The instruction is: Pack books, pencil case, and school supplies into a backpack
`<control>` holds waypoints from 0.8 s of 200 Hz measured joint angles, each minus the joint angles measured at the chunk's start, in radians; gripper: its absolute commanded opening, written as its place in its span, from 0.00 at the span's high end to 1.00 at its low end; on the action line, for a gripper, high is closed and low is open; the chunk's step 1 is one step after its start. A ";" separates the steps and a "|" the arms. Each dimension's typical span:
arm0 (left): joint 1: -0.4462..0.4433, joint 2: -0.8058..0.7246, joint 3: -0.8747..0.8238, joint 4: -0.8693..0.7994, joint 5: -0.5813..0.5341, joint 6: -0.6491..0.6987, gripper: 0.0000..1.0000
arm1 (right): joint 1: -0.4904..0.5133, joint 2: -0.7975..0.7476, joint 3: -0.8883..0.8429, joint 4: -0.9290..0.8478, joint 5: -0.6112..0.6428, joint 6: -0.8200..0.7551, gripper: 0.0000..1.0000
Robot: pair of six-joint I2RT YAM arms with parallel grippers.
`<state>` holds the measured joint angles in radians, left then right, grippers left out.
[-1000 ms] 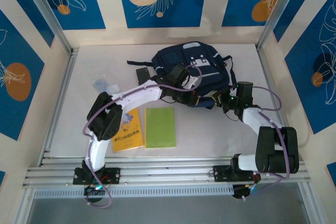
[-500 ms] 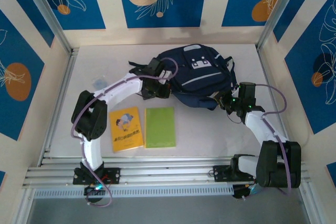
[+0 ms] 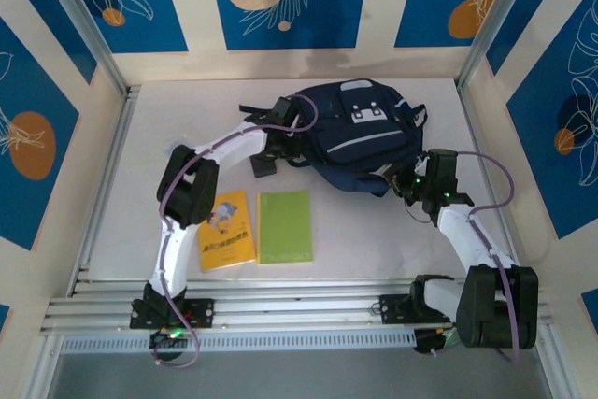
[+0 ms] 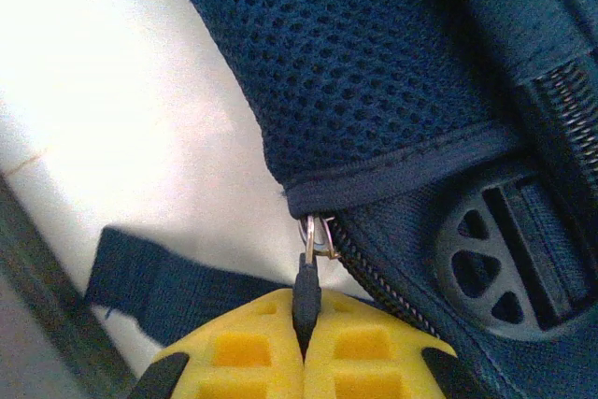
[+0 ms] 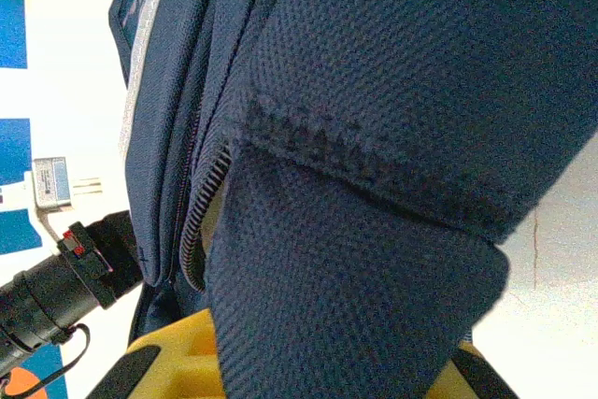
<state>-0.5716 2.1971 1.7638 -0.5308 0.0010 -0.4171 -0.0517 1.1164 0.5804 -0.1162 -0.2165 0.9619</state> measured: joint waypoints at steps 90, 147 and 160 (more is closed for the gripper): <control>0.013 -0.244 -0.292 0.098 0.018 -0.018 0.31 | 0.093 -0.015 0.177 -0.375 -0.042 -0.191 0.28; 0.007 -0.679 -0.706 0.105 0.067 -0.061 0.36 | 0.449 0.016 0.151 -0.323 -0.017 -0.165 0.39; -0.003 -0.745 -0.789 0.104 0.074 -0.090 0.39 | 0.511 0.053 0.129 -0.283 -0.002 -0.143 0.44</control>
<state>-0.5743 1.4525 0.9749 -0.4267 0.0753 -0.5068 0.4591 1.1694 0.7090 -0.3992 -0.2188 0.8192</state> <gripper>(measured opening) 0.637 0.602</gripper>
